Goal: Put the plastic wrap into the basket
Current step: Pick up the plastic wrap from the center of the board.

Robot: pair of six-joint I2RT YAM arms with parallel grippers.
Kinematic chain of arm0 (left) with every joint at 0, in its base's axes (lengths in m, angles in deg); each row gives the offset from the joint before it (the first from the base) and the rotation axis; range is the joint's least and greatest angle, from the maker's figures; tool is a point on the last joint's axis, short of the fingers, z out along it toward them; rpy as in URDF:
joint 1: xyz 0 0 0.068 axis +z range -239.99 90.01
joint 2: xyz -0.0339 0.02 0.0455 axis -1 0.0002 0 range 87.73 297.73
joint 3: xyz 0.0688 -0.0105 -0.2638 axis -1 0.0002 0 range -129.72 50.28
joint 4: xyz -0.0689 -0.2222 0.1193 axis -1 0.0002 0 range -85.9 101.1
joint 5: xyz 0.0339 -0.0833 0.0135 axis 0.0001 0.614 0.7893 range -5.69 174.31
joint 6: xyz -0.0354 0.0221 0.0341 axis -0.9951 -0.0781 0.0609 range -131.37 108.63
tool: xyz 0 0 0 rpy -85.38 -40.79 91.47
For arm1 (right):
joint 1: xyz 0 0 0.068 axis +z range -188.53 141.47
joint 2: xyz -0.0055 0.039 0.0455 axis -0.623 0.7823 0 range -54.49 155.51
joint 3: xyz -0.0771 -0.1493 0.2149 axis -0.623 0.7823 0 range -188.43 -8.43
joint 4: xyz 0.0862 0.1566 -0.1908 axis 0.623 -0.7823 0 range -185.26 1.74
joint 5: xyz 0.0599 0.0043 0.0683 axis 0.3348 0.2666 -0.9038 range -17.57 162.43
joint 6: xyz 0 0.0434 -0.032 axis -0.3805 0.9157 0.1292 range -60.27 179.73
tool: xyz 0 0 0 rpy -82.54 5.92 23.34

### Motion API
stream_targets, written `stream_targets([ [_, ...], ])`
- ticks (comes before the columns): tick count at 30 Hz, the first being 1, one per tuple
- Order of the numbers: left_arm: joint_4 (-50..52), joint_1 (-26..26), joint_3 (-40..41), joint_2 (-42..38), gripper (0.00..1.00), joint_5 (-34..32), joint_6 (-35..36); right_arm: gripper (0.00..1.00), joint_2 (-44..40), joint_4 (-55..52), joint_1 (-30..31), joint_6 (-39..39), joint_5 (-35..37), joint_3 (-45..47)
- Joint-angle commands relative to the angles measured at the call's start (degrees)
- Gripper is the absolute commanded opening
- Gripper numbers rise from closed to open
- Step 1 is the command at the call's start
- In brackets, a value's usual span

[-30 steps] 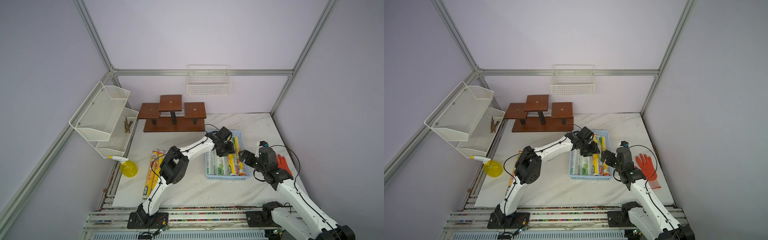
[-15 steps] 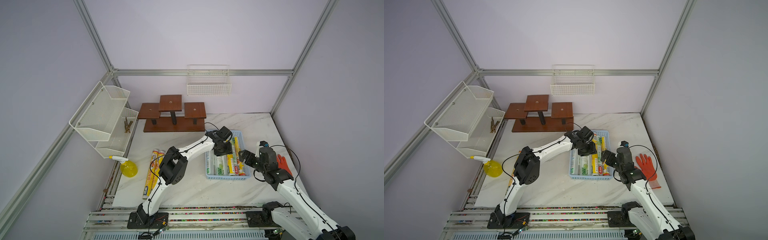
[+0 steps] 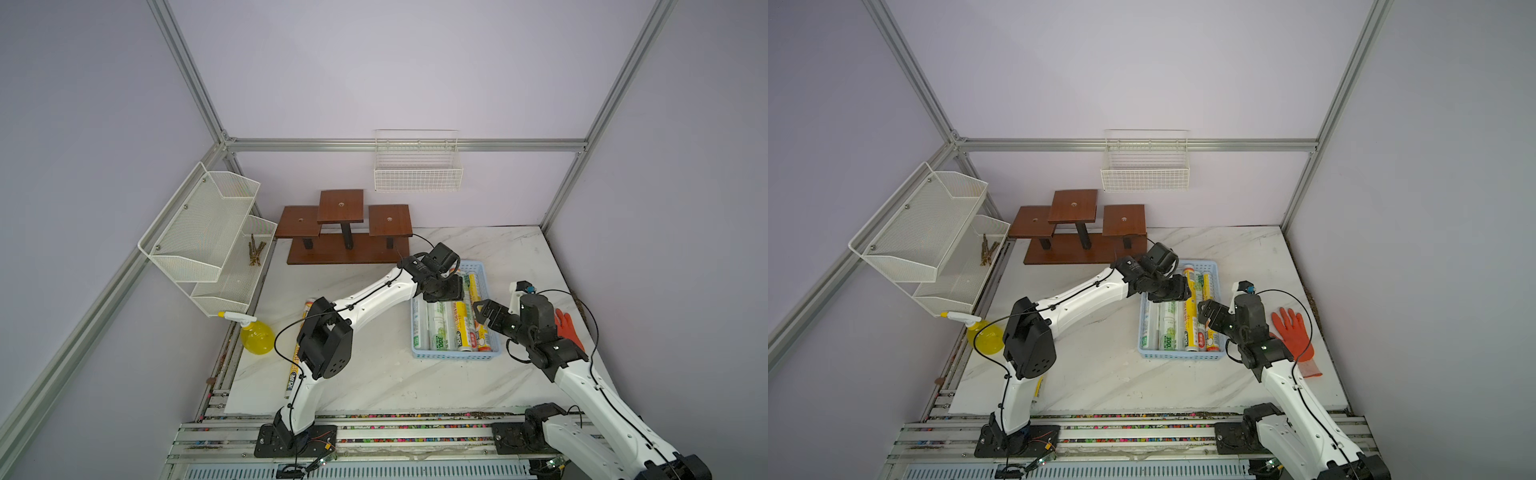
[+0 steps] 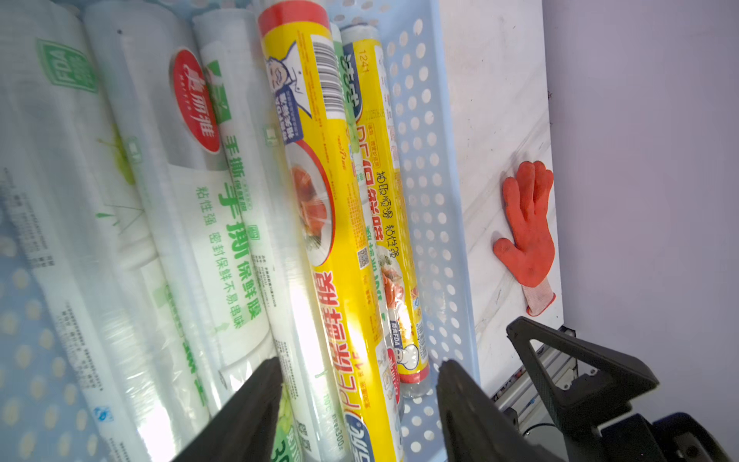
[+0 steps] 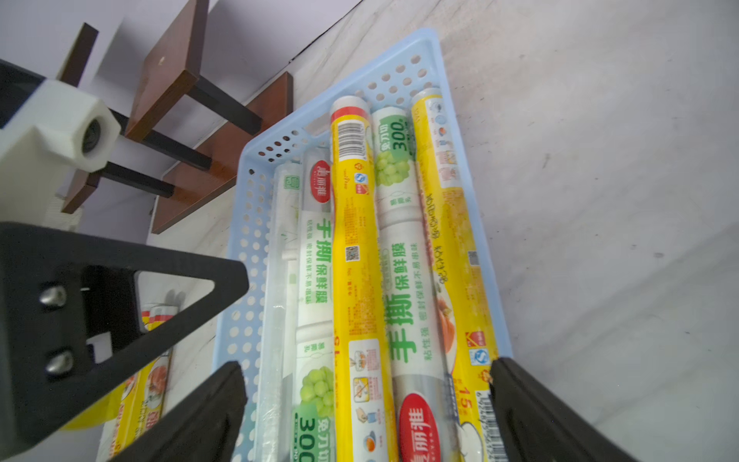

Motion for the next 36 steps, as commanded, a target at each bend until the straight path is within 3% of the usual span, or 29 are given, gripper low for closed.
stream_targets([
  [1, -3.0, 1.2, 5.6, -8.3, 0.64, -6.6, 3.5, 0.99, 0.7, 6.6, 0.1, 1.9, -8.8, -1.5],
  [6, -4.4, 5.3, 18.4, -18.9, 0.64, -14.7, 4.5, 0.99, 2.9, 11.6, 5.0, 3.5, -10.6, -3.3],
  [18, 12.6, 16.3, 42.5, -34.2, 0.62, -30.2, 0.1, 0.99, 23.6, 12.0, 30.8, -2.4, 1.4, -18.2],
  [26, 12.1, 24.9, 54.3, -42.5, 0.72, -25.9, -4.7, 0.99, 30.9, 12.6, 36.8, -3.3, 1.5, -22.6],
  [36, 3.5, 34.6, 60.8, -43.7, 0.74, -14.8, -1.8, 0.99, 37.3, 14.0, 38.4, -2.4, -3.8, -24.9],
])
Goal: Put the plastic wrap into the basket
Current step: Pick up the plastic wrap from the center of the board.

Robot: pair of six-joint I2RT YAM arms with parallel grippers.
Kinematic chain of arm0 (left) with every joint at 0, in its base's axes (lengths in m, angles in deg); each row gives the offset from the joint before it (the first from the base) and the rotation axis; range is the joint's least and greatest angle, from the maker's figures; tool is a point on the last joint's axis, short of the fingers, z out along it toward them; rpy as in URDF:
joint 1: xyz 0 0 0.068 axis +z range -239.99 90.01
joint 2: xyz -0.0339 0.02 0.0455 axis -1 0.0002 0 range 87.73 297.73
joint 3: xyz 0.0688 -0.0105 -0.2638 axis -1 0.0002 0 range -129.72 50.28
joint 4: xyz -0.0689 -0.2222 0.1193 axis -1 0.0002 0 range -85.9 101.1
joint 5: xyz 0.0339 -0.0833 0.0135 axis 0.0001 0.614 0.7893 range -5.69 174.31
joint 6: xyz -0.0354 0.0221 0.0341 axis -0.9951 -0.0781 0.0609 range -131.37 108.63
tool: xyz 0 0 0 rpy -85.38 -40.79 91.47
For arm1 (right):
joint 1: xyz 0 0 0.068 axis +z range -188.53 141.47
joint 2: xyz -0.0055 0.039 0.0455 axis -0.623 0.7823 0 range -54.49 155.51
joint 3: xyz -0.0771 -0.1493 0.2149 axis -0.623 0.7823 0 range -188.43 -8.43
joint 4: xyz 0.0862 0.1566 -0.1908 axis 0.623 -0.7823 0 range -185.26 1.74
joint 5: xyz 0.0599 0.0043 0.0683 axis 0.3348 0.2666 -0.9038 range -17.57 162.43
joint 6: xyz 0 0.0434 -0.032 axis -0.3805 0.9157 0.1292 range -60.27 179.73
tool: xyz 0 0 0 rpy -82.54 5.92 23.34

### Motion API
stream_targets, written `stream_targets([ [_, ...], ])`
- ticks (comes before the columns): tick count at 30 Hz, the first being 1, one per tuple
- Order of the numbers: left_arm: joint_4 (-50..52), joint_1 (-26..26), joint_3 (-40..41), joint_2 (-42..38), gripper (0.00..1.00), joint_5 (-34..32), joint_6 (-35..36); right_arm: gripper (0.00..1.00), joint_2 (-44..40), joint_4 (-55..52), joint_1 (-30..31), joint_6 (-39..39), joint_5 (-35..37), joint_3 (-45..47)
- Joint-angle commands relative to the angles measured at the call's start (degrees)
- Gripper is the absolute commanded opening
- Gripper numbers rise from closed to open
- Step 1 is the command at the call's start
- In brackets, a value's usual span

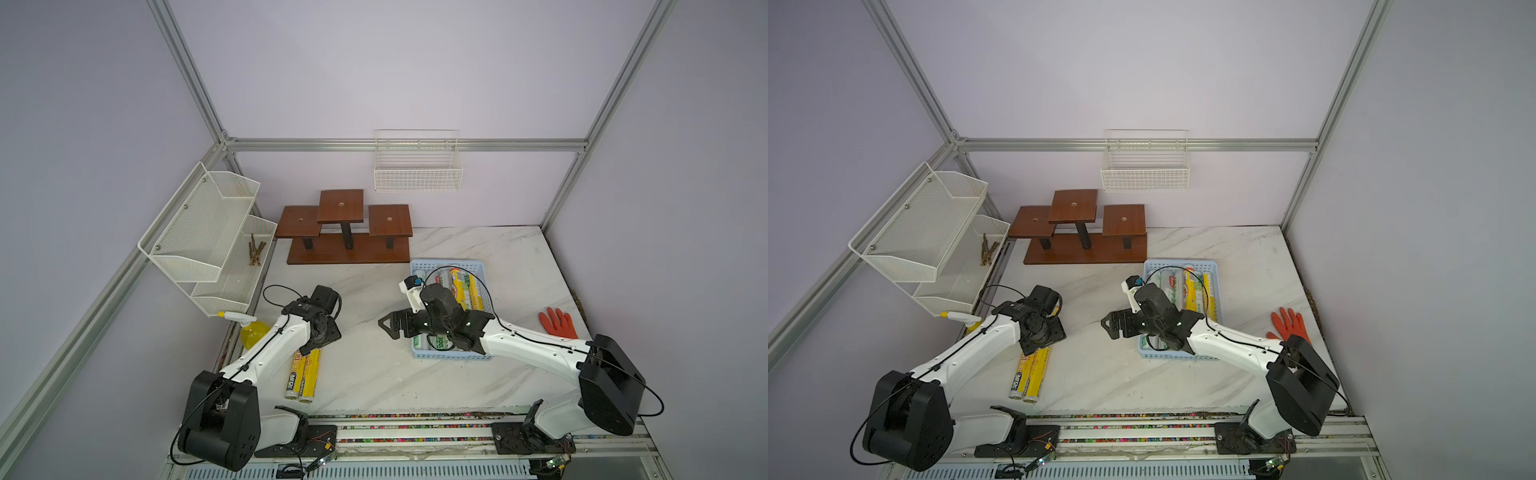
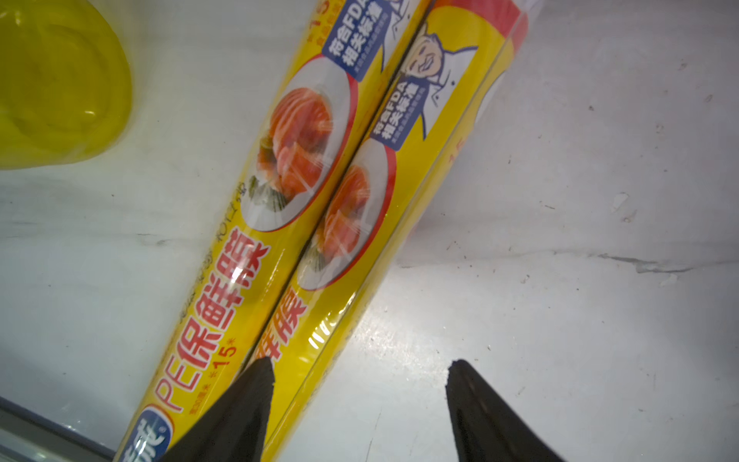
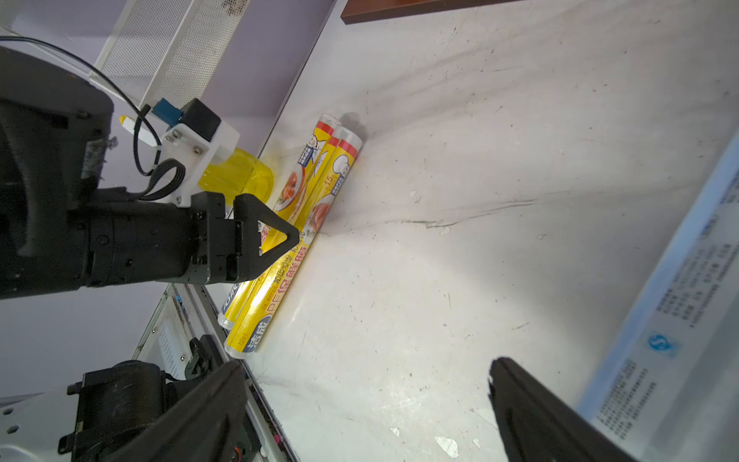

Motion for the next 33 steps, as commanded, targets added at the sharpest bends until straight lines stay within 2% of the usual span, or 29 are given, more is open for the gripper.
stream_targets([
  [1, -4.5, 2.1, 0.9, -0.2, 0.74, 5.2, 1.4, 0.99, 1.2, 1.8, 0.8, 0.2, -2.6, -1.6],
  [6, -3.5, 2.4, 0.3, 2.5, 0.77, 2.1, 3.1, 0.99, 4.9, 1.8, 1.2, 0.7, -4.4, -2.6],
  [12, -3.4, 2.4, -1.4, 8.6, 0.78, 4.4, 5.0, 0.99, 5.7, 1.8, 1.2, 0.4, -4.6, -3.2],
  [19, -4.7, 1.5, -2.9, 10.9, 0.77, 7.9, 7.2, 0.99, 5.3, 0.7, 1.2, -0.5, -3.2, -3.2],
  [26, -5.8, 0.3, -4.2, 15.5, 0.70, 9.7, 9.6, 0.99, 4.6, -0.8, 1.1, -0.7, -2.3, -2.8],
  [33, -5.9, -0.7, -4.8, 18.4, 0.66, 10.3, 10.7, 0.99, 2.0, -1.2, 0.9, -0.7, 2.6, -0.6],
])
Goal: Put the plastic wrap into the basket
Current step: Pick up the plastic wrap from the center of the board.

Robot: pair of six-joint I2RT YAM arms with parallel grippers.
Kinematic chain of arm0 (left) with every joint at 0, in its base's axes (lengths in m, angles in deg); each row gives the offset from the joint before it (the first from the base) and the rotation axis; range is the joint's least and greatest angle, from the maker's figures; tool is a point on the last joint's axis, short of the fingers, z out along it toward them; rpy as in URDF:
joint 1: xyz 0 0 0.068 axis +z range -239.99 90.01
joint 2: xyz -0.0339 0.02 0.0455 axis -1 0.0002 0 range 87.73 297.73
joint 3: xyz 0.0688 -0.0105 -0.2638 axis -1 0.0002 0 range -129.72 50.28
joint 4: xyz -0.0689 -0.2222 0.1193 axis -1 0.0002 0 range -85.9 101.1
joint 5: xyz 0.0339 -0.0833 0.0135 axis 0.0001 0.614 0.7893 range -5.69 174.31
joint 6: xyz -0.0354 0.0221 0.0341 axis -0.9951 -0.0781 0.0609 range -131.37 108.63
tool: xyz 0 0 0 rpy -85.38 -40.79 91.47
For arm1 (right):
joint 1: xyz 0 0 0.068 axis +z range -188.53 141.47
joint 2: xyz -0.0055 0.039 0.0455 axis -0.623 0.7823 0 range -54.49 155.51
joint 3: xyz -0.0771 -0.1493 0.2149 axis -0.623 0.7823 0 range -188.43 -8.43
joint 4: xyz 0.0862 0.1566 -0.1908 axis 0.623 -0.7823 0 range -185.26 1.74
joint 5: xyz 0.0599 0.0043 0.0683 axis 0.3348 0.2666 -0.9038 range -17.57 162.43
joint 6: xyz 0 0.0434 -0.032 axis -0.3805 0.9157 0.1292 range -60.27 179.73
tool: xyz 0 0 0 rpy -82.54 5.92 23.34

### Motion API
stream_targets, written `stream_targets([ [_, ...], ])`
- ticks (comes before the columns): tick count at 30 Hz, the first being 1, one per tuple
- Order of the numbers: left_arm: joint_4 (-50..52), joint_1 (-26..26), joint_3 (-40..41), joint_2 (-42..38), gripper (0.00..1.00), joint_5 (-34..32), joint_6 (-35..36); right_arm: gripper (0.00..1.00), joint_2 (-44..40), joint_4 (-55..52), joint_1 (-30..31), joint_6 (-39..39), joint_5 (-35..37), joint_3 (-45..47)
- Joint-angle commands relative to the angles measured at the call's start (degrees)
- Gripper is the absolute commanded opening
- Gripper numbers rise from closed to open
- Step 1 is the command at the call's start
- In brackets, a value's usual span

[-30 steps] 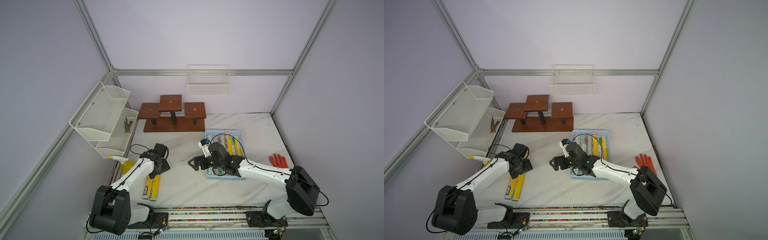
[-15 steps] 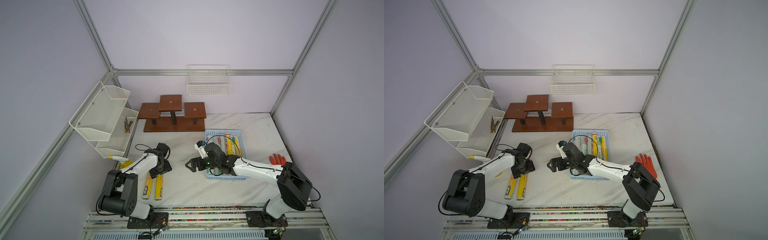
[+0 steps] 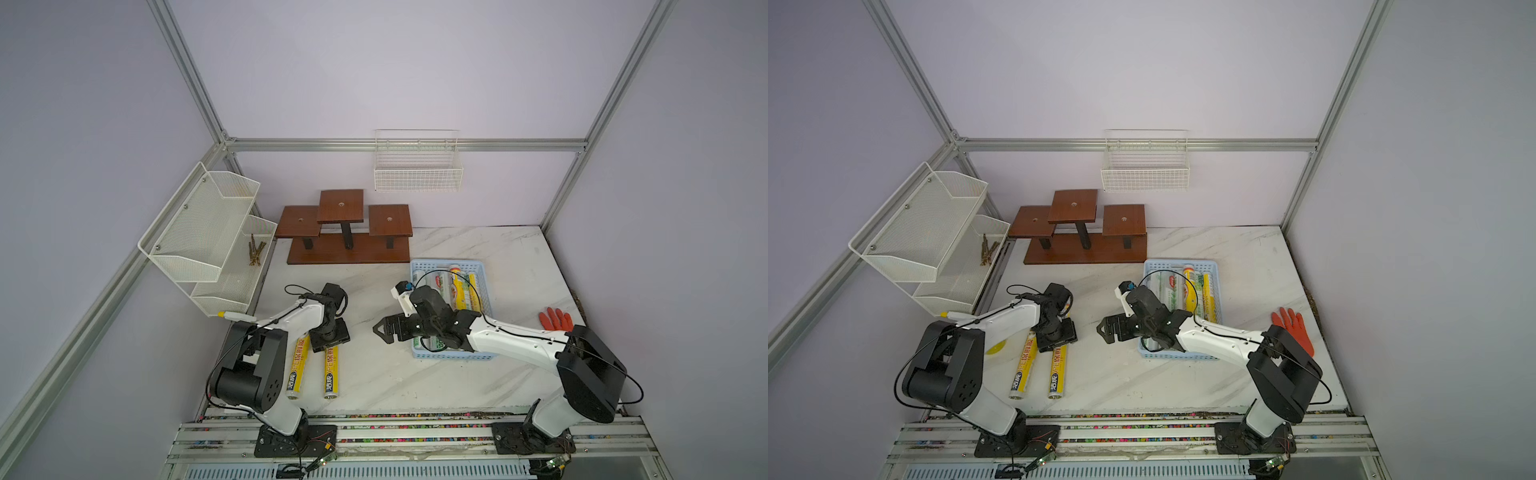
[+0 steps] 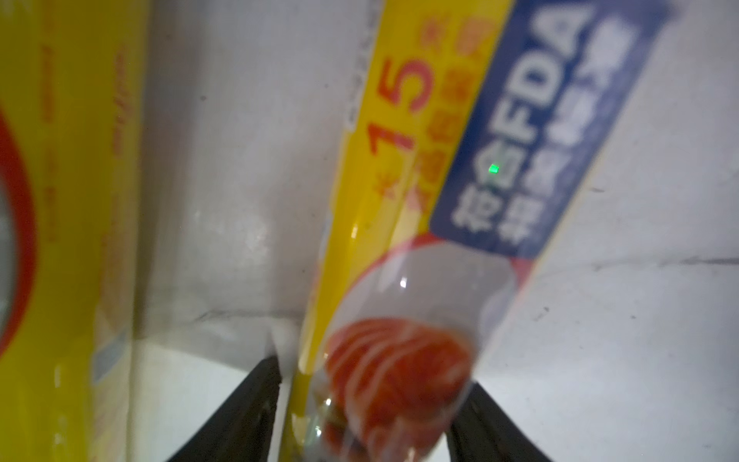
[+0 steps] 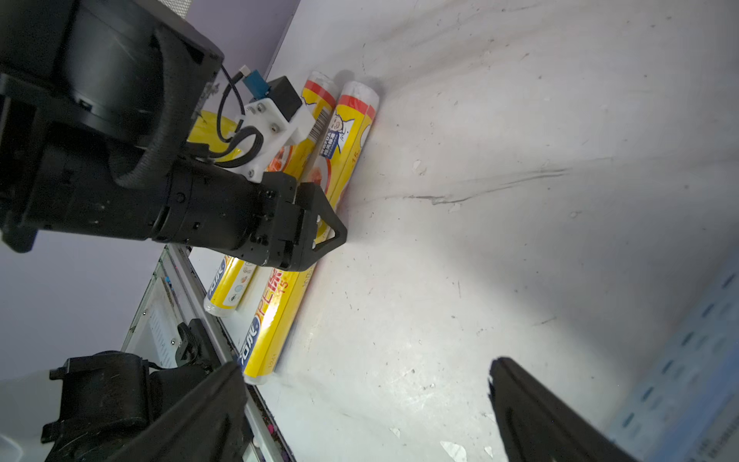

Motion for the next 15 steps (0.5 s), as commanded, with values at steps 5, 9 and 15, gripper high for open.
stream_targets([
  [5, -0.8, -1.8, -1.4, 3.1, 0.57, 0.9, 2.4, 0.99, -4.5, -0.7, 0.1, -0.6, 4.9, 1.6],
  [9, 0.0, -3.7, -3.0, 3.1, 0.46, 0.1, 2.3, 0.99, -5.8, -0.8, 0.0, -0.3, 7.0, 2.6],
  [15, 3.0, -7.1, -8.1, -0.7, 0.39, -2.8, 2.3, 0.99, -9.6, -1.6, -0.2, 0.5, 12.8, 4.3],
])
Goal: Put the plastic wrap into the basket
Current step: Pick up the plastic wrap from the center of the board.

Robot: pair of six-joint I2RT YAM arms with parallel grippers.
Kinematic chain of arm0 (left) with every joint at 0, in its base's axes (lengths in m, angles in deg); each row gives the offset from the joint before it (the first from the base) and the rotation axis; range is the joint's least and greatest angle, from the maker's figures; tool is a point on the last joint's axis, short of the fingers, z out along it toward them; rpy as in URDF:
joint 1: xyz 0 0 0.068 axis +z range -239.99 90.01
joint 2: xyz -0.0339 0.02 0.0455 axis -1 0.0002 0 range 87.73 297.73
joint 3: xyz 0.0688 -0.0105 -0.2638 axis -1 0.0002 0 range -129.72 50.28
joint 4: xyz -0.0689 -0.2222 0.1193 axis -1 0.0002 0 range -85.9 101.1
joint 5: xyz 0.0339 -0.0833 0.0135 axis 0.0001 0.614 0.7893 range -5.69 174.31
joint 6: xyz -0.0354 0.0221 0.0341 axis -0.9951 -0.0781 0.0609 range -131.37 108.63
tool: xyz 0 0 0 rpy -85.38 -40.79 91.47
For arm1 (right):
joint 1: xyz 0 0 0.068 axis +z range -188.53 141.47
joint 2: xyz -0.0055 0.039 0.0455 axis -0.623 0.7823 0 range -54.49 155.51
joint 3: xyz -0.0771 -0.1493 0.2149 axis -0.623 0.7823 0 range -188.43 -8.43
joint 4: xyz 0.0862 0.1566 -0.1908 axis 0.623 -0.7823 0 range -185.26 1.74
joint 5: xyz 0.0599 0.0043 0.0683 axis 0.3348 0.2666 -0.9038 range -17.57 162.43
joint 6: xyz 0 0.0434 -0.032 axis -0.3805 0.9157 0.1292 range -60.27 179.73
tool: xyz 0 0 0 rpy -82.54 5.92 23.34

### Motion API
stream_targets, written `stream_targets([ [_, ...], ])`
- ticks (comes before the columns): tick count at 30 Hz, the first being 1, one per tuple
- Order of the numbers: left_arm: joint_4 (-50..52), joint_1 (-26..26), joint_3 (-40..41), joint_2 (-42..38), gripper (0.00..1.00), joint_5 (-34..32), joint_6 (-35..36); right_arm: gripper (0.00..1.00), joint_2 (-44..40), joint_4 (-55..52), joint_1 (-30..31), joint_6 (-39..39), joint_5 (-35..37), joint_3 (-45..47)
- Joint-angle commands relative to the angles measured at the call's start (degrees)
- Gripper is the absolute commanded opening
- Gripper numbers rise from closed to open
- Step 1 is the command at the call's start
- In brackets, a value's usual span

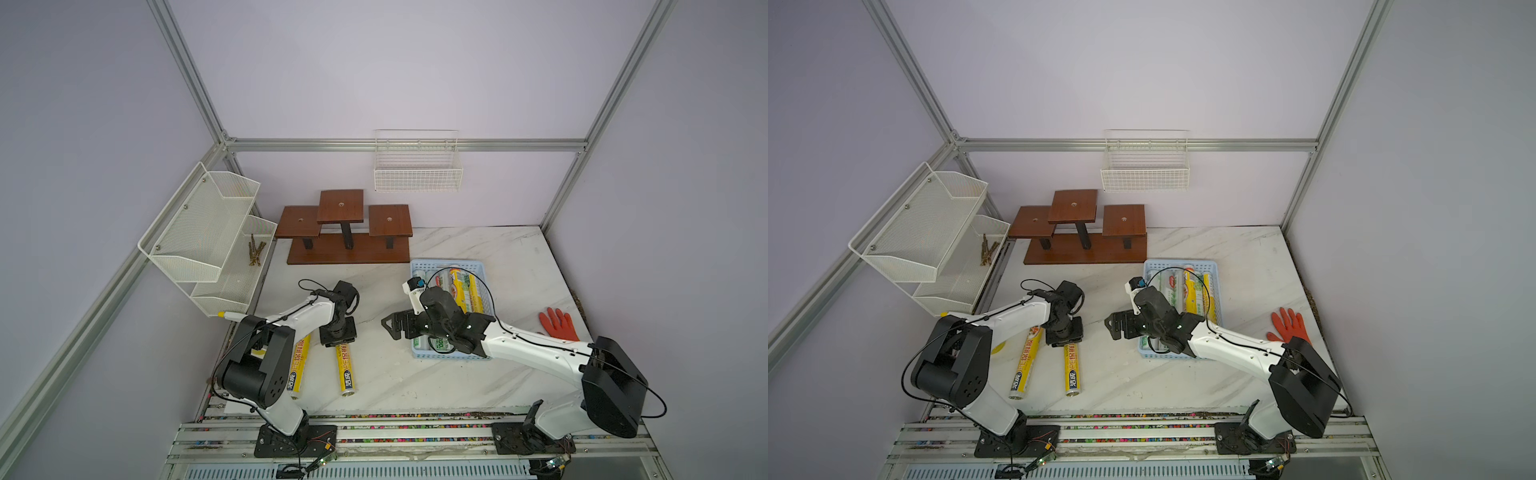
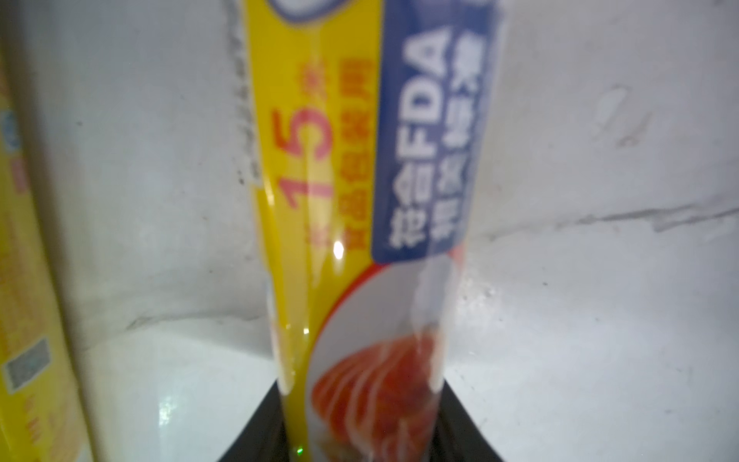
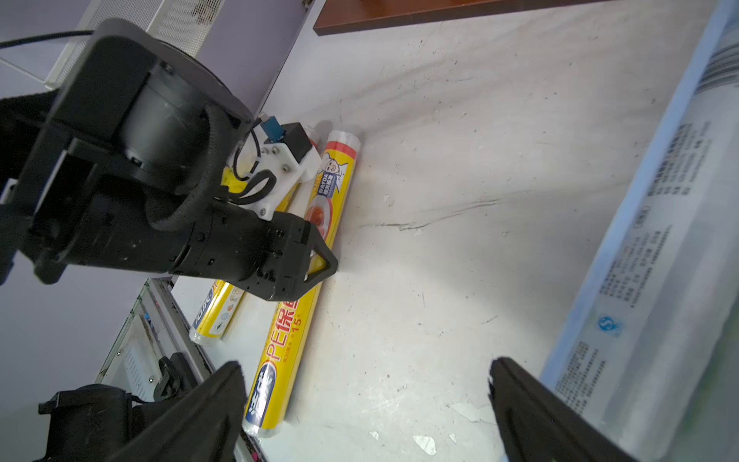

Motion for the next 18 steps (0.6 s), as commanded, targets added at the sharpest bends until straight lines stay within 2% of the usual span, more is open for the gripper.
stream_targets([
  [1, 1.5, -1.4, -4.3, -3.7, 0.37, -1.8, 0.7, 0.99, -3.3, -1.2, -0.1, 0.3, 5.9, 1.5],
  [9, -1.6, -6.6, -11.0, -8.4, 0.33, 1.7, -1.1, 0.99, -11.2, -1.5, -0.6, 0.4, 16.7, 5.5],
  [18, -12.7, -14.7, -18.3, -5.4, 0.30, 4.2, -4.5, 0.99, -22.1, -4.3, -3.7, -1.1, 26.3, 9.8],
])
